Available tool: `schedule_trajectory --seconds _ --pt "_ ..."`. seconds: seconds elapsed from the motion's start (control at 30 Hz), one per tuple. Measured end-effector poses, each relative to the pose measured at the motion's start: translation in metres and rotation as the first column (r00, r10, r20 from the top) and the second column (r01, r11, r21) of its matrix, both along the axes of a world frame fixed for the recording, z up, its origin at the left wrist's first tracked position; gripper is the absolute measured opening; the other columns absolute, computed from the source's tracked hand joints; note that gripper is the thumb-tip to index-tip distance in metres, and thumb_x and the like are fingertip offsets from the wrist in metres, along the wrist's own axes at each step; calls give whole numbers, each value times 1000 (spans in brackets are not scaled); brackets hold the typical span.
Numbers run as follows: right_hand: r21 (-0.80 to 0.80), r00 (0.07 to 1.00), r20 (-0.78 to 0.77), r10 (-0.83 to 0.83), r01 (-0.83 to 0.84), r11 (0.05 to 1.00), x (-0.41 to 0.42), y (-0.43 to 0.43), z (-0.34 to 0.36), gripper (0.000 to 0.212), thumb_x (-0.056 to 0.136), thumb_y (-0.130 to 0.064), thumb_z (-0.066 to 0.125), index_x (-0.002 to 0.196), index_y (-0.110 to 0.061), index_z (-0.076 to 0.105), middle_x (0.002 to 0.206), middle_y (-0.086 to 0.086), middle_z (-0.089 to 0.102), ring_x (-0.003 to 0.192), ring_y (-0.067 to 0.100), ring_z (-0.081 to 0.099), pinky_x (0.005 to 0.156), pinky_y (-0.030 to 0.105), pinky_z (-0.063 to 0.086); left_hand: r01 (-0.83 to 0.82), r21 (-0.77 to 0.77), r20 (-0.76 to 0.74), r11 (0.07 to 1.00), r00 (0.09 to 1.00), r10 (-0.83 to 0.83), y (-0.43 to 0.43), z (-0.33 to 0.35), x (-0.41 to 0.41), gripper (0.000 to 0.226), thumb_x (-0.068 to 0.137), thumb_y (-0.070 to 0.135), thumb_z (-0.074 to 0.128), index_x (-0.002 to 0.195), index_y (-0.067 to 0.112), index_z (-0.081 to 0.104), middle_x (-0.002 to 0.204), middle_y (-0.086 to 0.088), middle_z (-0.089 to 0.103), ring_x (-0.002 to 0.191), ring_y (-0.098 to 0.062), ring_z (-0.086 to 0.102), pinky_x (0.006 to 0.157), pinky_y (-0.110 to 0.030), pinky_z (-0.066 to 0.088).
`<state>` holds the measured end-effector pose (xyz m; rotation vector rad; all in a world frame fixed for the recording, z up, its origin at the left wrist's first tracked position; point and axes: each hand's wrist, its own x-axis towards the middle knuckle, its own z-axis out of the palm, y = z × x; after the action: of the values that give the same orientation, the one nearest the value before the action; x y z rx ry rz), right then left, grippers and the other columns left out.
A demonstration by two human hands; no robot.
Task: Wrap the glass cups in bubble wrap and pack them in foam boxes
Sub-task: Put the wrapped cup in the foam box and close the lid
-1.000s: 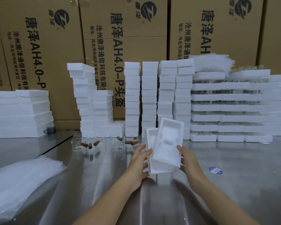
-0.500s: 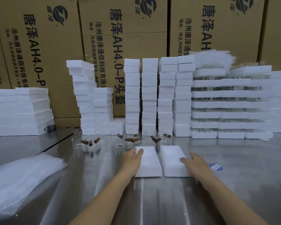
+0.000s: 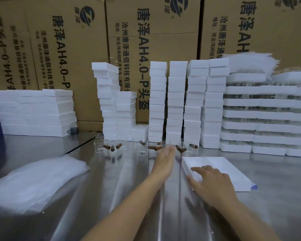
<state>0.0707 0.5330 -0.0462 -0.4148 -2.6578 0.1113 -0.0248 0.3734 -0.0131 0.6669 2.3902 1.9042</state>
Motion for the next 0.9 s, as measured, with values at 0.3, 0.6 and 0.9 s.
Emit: schedule_trajectory --seconds 0.3,0.6,0.9 --pt "21 987 85 -137 135 991 -2 23 0 60 96 -66 35 150 -42 47 138 -6 61 126 19 57 106 41 42 -780 -529 -538 334 612 579 -294 42 -77 34 100 33 54 128 17 66 130 -14 68 109 -36 64 94 -46 54" --pt "-2 984 95 -154 155 988 -4 24 -6 61 92 -64 40 149 -43 45 139 -8 61 127 17 56 109 40 36 -562 -786 -272 259 690 671 -374 -48 -67 69 110 60 12 171 28 16 181 -5 7 166 -29 5 130 -57 0" --pt "-21 985 104 -139 142 990 -2 22 -3 62 94 -63 40 152 -42 42 139 -7 60 129 18 56 113 41 34 -650 -674 -283 352 667 689 -375 45 -97 52 115 30 18 143 2 51 159 -30 46 143 -49 45 122 -58 34"
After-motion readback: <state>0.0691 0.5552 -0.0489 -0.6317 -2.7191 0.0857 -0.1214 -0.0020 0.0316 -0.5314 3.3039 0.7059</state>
